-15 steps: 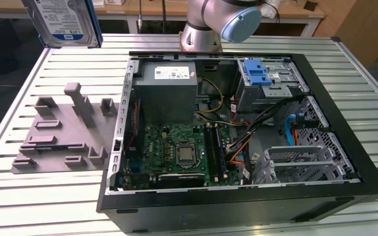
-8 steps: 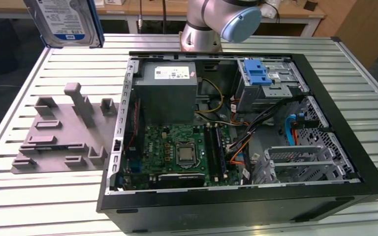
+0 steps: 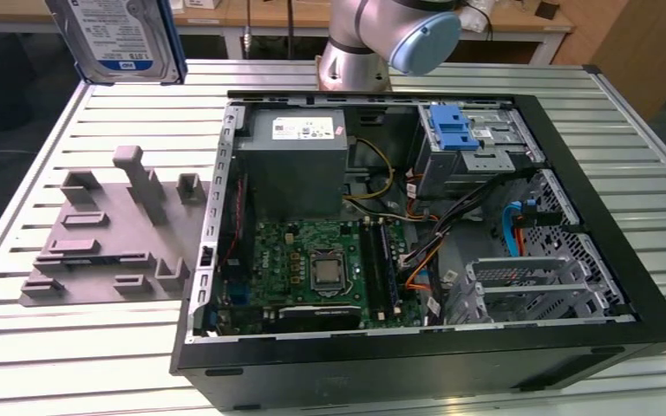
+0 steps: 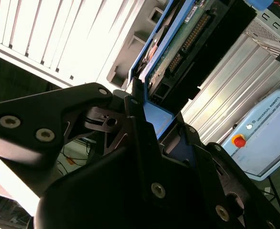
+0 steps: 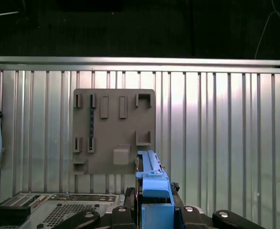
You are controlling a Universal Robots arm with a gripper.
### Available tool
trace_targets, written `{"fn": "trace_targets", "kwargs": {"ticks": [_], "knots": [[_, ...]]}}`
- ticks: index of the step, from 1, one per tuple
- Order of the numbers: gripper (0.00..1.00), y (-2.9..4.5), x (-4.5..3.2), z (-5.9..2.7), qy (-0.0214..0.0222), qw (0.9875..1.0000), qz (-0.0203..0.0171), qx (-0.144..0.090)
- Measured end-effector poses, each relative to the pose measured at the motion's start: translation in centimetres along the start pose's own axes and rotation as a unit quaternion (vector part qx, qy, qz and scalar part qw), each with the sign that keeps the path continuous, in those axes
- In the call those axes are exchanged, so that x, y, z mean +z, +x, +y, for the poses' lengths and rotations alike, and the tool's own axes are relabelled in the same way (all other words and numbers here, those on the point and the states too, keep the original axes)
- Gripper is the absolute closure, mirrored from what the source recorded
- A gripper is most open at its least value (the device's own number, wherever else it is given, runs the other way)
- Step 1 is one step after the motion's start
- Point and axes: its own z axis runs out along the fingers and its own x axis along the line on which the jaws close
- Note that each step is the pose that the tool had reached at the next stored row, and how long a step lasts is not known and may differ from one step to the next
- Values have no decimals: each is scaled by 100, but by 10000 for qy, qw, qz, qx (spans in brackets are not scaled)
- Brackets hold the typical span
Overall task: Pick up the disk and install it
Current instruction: 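Pick up the disk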
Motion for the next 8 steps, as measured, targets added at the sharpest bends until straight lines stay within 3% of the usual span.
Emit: {"fn": "trace_targets", "kwargs": {"ticks": [8], "knots": [[64, 0, 0, -23, 0, 10000, 0, 0]]}}
